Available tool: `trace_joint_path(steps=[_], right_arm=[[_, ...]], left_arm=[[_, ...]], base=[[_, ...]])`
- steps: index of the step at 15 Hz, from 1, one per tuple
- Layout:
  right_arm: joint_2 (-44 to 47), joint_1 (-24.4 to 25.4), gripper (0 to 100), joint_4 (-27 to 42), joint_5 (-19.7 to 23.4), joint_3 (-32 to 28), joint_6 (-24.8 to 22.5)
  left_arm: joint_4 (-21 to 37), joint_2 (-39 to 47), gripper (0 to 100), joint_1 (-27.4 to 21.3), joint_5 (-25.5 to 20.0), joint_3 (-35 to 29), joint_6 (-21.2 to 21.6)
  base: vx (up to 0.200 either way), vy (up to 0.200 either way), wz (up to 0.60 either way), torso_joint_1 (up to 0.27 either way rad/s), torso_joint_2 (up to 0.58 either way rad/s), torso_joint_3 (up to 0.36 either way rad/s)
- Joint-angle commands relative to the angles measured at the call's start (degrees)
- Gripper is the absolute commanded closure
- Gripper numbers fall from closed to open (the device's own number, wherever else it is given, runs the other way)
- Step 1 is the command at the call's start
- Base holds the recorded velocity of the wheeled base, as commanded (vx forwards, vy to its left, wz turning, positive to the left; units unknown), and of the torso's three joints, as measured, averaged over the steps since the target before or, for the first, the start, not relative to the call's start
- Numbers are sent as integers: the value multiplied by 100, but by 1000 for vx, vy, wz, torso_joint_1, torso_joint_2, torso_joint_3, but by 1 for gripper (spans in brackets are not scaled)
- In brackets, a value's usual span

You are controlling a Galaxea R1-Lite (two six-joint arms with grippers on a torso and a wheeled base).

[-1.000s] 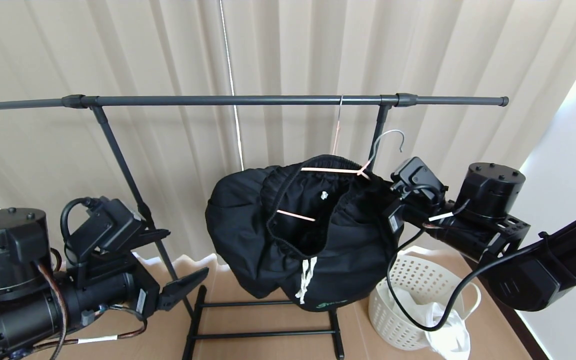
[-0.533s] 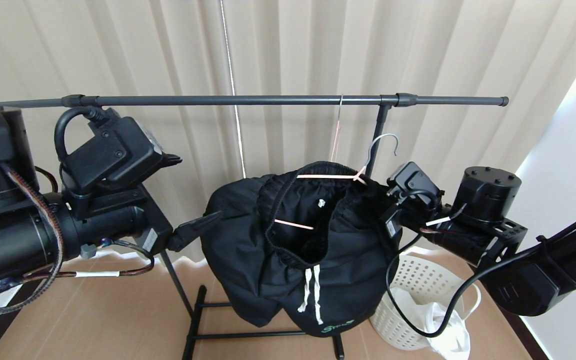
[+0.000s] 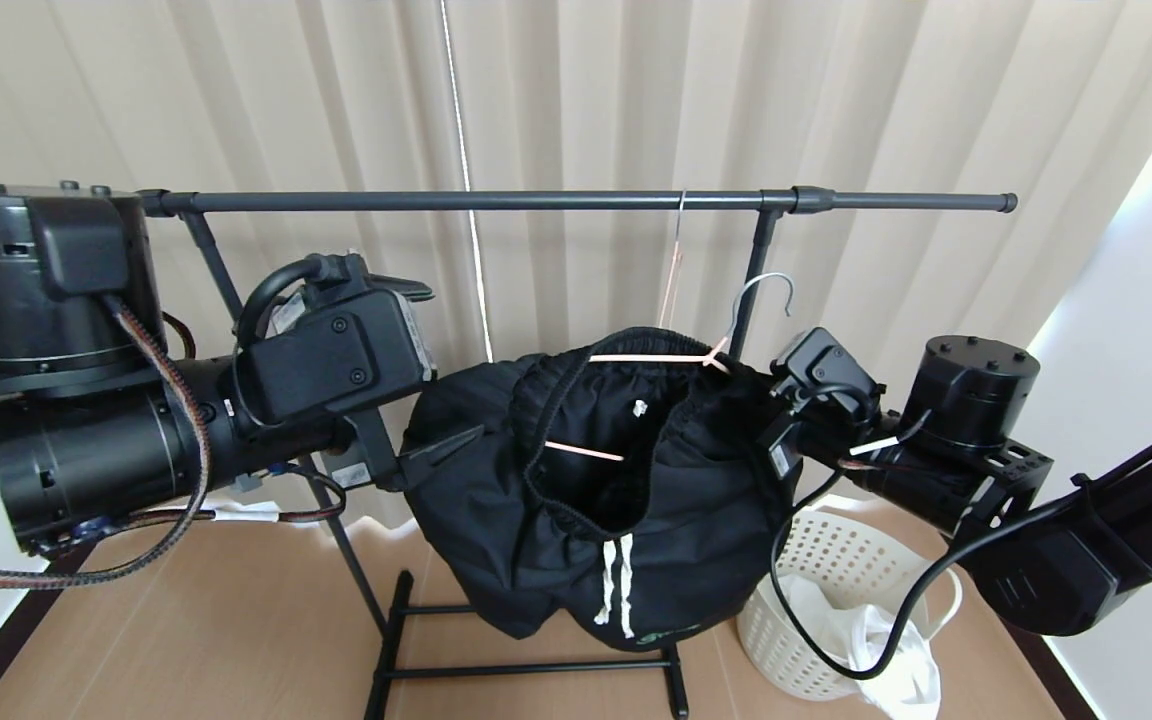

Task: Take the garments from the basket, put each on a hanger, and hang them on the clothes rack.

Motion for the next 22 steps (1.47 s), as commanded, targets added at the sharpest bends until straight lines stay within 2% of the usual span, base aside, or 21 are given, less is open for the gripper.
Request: trace_joint_path(steps=[1, 3, 5, 6, 7, 12, 16, 17, 19, 22], right_arm=[[5, 2, 100, -2, 4, -11, 0], [-4, 2, 100, -2, -58, -28, 0], [5, 2, 100, -2, -102, -55, 0], [5, 29, 100, -2, -102, -55, 0], [5, 108, 100, -10, -111, -55, 0], [-66, 248, 100, -28, -111, 33, 0], [-74, 275, 100, -37, -111, 51, 0], [-74, 275, 100, -37, -120, 42, 0], [-74, 283, 100, -28, -120, 33, 0], [-66, 283, 100, -37, -128, 42, 0]], left_arm=[[-3, 316, 0, -37, -3, -180, 112], [76, 430, 0, -116, -56, -180, 209], [700, 413, 0, -116, -249, -356, 209], [1254, 421, 0, -107, -284, -610, 218], [1421, 439, 0, -89, -337, -742, 218], [1448, 940, 0, -10, -381, -1252, 192], [1474, 958, 0, 69, -381, -1278, 200], [1588, 914, 0, 95, -390, -1252, 209], [2195, 703, 0, 166, -390, -1358, 218], [2265, 720, 0, 227, -381, -1472, 218]], base=[[0, 0, 0, 0, 0, 0], [0, 0, 0, 0, 0, 0], [0, 0, 0, 0, 0, 0], [0, 0, 0, 0, 0, 0], [0, 0, 0, 0, 0, 0], [0, 0, 0, 0, 0, 0], [0, 0, 0, 0, 0, 0], [0, 0, 0, 0, 0, 0], [0, 0, 0, 0, 0, 0], [0, 0, 0, 0, 0, 0]])
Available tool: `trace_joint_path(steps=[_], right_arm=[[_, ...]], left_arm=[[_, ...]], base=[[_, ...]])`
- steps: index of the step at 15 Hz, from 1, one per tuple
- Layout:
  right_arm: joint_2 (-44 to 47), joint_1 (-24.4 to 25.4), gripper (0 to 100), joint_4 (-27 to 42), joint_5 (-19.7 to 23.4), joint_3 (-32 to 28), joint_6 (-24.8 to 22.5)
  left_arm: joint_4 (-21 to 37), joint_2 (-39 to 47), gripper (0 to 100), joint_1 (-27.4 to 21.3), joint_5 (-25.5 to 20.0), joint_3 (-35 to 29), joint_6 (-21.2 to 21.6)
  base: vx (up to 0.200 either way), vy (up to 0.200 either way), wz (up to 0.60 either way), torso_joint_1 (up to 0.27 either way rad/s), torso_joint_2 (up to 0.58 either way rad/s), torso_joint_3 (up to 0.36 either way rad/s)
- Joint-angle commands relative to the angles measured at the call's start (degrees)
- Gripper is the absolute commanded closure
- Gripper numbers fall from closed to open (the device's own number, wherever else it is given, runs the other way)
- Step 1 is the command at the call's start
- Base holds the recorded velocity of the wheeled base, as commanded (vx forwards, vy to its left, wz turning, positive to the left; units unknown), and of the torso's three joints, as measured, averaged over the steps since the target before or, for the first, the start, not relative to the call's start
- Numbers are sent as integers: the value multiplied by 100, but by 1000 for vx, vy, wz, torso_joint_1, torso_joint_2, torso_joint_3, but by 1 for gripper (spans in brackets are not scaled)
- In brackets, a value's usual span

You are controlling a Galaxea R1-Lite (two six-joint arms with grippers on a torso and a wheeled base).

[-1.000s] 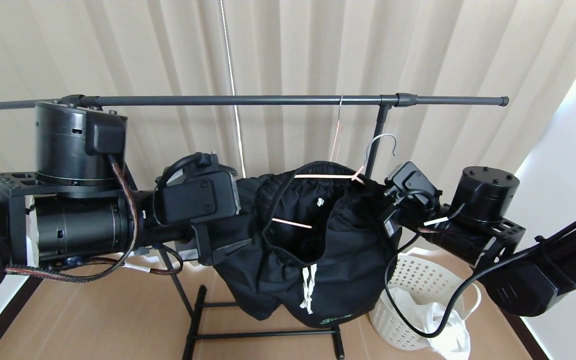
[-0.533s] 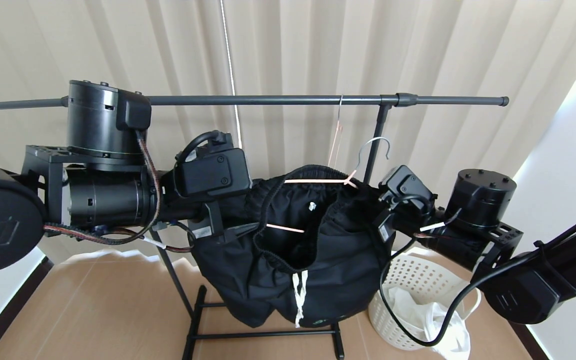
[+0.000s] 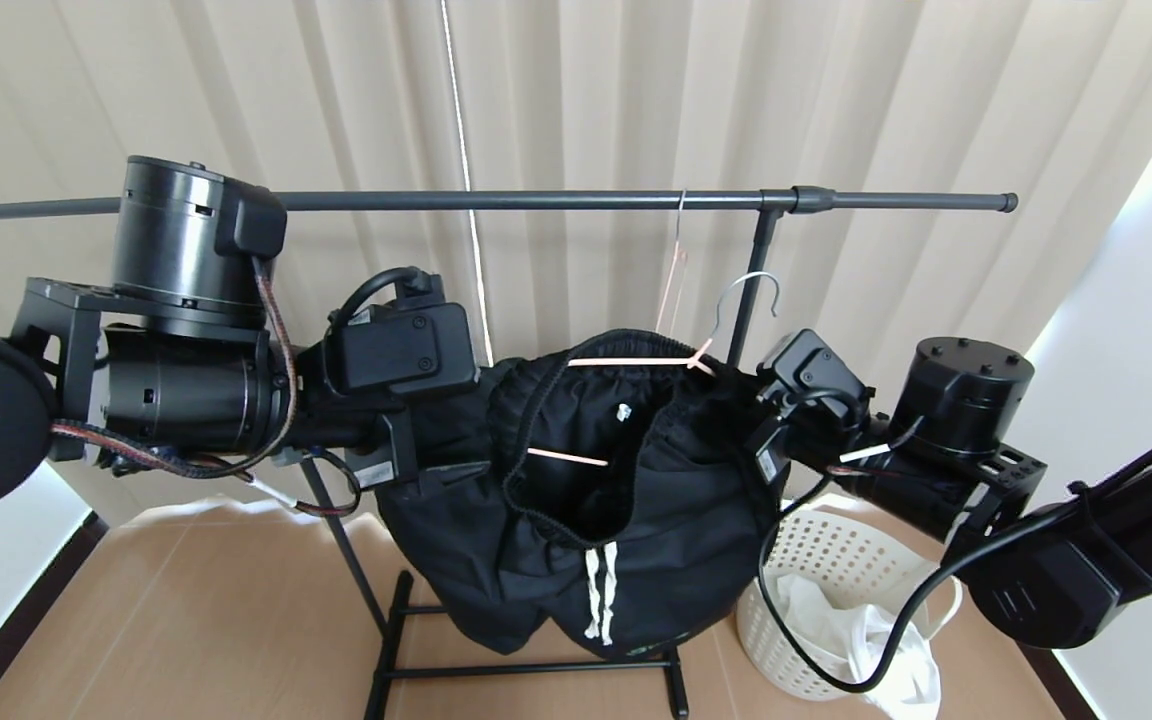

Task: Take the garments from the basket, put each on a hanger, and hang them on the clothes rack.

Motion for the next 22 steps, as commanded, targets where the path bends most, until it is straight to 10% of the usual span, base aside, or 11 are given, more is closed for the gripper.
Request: trace_joint_path(steps=[1, 22], right_arm=[[-7, 5, 100, 0, 1, 7, -3], [-113, 559, 100, -501, -192, 138, 6]], left_arm=[[1, 17, 0, 17, 32, -128, -6], [19, 808, 0, -229, 93, -840, -964]], base=[[0, 0, 0, 0, 0, 0], [0, 0, 0, 0, 0, 0]])
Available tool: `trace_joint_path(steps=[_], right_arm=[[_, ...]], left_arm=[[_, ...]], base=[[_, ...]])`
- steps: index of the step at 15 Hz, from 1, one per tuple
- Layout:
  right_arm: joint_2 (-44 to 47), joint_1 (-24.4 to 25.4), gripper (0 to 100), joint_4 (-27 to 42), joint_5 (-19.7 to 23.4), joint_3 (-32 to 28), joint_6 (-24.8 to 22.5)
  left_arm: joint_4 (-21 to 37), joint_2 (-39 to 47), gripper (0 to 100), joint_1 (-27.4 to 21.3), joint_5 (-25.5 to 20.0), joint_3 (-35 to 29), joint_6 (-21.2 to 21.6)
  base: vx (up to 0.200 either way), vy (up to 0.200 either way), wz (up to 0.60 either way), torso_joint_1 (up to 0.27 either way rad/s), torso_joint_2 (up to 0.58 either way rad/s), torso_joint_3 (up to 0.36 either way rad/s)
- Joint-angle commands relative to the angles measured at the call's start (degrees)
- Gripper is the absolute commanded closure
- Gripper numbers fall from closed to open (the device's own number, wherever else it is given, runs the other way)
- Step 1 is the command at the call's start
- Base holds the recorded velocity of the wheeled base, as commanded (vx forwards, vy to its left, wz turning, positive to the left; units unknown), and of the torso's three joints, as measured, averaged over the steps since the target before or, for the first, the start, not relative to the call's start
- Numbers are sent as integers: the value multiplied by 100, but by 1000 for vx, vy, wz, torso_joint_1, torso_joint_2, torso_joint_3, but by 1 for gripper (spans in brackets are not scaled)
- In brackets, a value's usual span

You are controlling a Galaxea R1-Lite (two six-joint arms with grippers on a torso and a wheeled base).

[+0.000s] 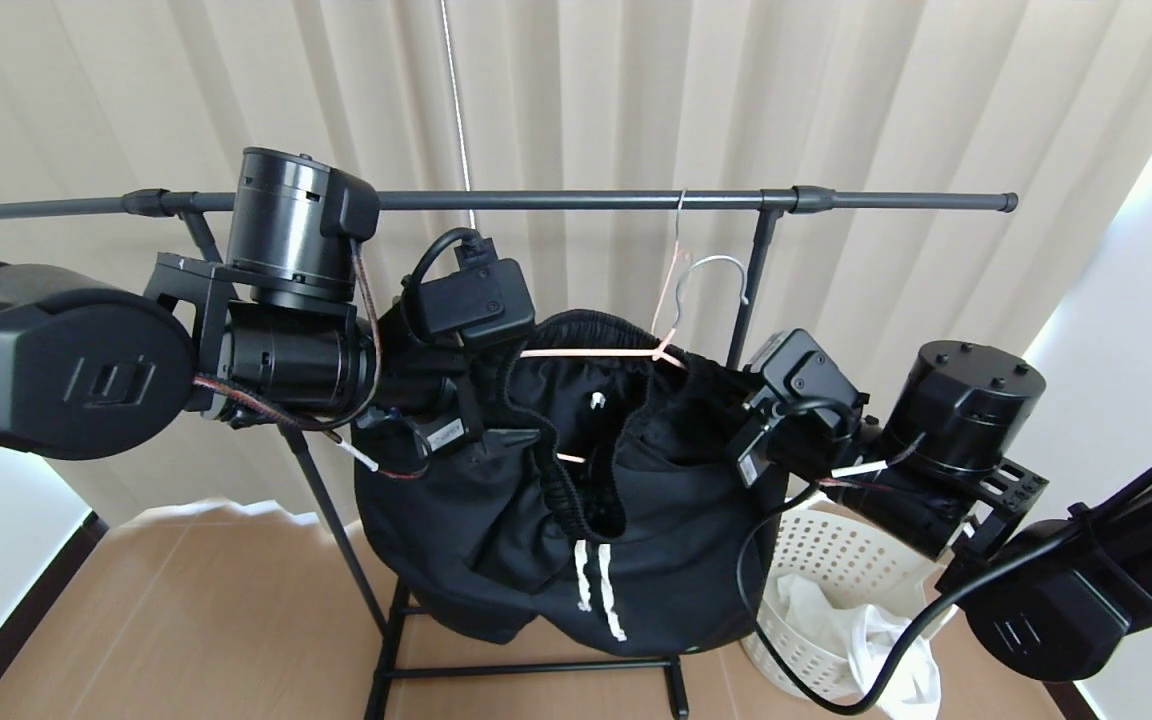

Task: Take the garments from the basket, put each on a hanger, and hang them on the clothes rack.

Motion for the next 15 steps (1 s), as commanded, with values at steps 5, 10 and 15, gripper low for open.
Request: trace_joint_path(steps=[5, 10, 15], right_arm=[[-74, 84, 100, -345, 1, 76, 1], [-100, 84, 100, -398, 10, 120, 1], [-127, 84, 100, -398, 1, 199, -280]], left_arm=[[2, 8, 0, -7, -6, 125, -6], [-7, 0, 100, 2, -14, 134, -6], [-51, -53, 100, 2, -14, 327, -59]], base=[[0, 0, 0, 0, 0, 0], [0, 0, 0, 0, 0, 0], [0, 0, 0, 0, 0, 0]])
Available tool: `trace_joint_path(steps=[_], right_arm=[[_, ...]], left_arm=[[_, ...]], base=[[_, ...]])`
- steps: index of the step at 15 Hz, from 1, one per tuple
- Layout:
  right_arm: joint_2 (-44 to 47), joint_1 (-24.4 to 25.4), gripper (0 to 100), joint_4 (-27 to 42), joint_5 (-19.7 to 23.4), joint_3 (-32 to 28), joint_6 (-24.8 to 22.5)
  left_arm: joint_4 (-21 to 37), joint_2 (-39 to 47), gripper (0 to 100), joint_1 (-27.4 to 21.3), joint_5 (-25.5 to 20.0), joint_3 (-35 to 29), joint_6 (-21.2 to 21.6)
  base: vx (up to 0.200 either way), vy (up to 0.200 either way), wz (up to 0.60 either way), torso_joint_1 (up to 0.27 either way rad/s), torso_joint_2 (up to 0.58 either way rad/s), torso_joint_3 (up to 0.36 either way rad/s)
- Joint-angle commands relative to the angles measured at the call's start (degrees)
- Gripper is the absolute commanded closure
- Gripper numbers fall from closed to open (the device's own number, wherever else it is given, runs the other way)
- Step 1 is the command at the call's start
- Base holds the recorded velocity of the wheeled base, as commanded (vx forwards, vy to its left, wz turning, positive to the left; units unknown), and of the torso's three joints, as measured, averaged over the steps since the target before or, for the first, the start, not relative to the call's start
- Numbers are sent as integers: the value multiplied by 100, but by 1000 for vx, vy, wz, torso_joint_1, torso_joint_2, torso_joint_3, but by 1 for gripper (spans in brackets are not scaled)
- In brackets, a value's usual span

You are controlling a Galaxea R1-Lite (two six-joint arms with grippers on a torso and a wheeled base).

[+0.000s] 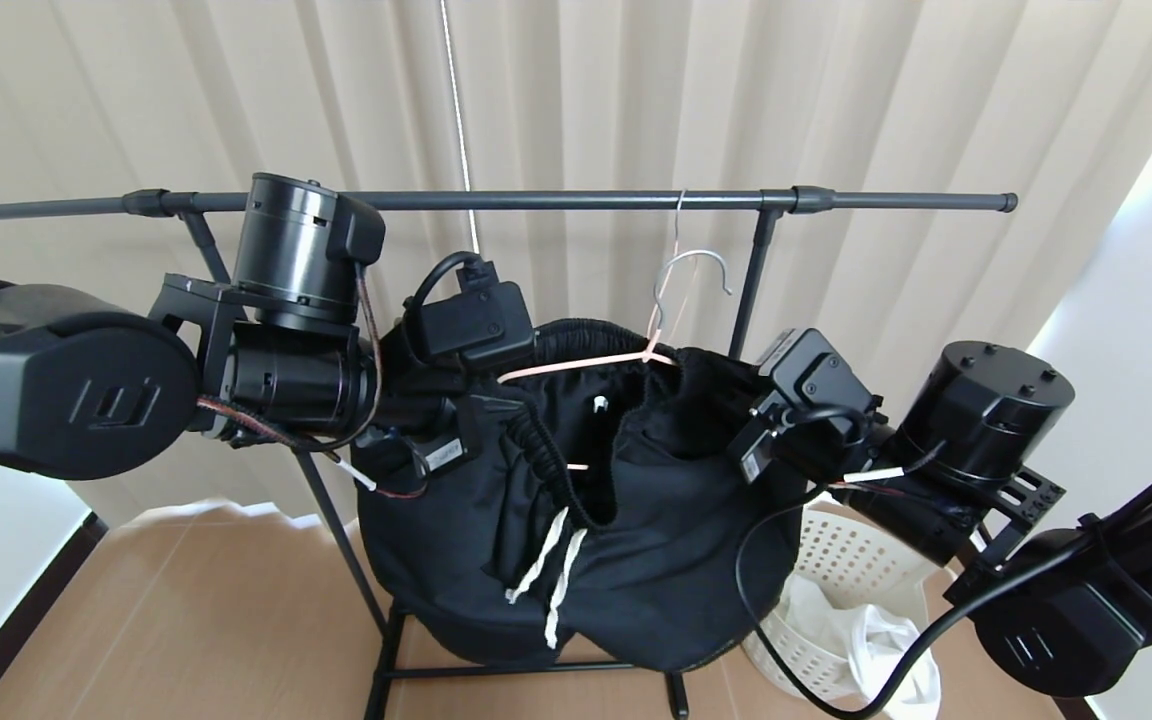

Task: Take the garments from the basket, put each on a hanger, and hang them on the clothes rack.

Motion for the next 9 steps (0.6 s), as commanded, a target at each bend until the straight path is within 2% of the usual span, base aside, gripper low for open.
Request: trace_joint_path(steps=[1, 4, 5, 7, 8, 9], right_arm=[[-37, 2, 100, 5, -1, 40, -64], [-46, 2, 100, 13, -45, 40, -64], [-54, 2, 0, 22, -45, 31, -64], [-63, -7, 0, 49, -27, 31, -55], [-151, -138, 0, 84, 104, 110, -29], [-177, -279, 0, 101, 465, 172, -20]], left_arm=[[-16, -25, 100, 25, 8, 64, -6], [-25, -34, 100, 51, 16, 56, -164], [-34, -43, 100, 51, 16, 56, -208], [-130, -60, 100, 51, 16, 64, -243], [-332, -78, 100, 69, 16, 100, -287], [-473, -104, 100, 69, 25, 152, -454]], base=[[0, 0, 0, 0, 0, 0], [0, 0, 0, 0, 0, 0], [0, 0, 0, 0, 0, 0], [0, 0, 0, 0, 0, 0], [0, 0, 0, 0, 0, 0], [0, 0, 0, 0, 0, 0]])
